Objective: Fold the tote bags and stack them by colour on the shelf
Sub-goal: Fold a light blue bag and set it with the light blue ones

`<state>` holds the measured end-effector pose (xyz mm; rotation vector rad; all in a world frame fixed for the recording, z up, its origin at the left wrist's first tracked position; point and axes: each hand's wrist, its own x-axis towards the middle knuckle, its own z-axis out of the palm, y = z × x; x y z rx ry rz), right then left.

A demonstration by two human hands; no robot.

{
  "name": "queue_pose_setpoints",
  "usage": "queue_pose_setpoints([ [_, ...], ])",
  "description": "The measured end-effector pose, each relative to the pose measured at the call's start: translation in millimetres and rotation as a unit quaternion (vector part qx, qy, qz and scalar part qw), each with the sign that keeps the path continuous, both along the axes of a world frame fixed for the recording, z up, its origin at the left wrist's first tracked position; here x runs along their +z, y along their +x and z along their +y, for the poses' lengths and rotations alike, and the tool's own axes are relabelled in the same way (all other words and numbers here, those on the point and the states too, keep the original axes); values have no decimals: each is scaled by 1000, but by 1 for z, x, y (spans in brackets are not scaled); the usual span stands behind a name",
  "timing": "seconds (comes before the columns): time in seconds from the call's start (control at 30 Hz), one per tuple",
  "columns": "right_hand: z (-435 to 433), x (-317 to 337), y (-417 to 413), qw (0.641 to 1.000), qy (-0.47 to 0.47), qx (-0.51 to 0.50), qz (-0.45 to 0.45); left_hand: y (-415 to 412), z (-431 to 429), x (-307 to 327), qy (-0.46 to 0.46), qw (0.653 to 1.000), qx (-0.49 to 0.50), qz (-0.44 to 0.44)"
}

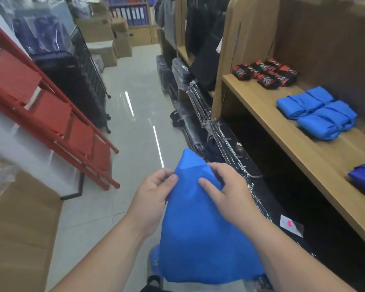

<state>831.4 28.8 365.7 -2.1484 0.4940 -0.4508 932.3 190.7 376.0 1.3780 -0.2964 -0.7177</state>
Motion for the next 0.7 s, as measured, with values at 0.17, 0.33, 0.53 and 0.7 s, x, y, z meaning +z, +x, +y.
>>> queue_pose_setpoints([
  [0.17,-11,6,56,995,61,-71,-17,75,-24,0,-19,998,-54,22],
  [0.33,-16,16,102,988,61,-144,2,150,-44,2,18,996,-70,-48],
  [0.53,-11,18,133,976,27,-217,19,204,-71,4,-6,993,-86,-81],
  [0.7,-23,31,139,964,34,-264,-2,211,-90,5,-85,953,-263,128],
])
